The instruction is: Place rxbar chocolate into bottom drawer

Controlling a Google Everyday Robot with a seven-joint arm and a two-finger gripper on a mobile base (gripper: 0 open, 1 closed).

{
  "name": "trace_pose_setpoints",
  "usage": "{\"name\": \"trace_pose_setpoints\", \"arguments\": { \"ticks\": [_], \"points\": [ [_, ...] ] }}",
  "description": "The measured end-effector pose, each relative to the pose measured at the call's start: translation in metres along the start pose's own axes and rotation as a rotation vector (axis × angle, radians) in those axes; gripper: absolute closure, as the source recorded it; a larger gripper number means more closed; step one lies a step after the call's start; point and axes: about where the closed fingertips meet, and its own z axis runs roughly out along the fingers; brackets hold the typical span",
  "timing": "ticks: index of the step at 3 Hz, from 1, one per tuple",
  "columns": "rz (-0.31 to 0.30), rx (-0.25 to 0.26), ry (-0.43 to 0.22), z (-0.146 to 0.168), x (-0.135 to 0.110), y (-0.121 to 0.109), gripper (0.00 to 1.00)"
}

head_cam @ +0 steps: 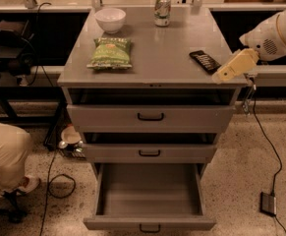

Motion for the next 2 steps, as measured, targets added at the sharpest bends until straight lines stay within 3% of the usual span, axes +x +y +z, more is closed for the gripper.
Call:
{"name": "trace_pose_setpoints", "arguments": {
  "ticks": [2],
  "points": [
    [0.030, 0.007, -0.010, 0.0073, 0.0001, -0.0070, 0.00]
  ]
}}
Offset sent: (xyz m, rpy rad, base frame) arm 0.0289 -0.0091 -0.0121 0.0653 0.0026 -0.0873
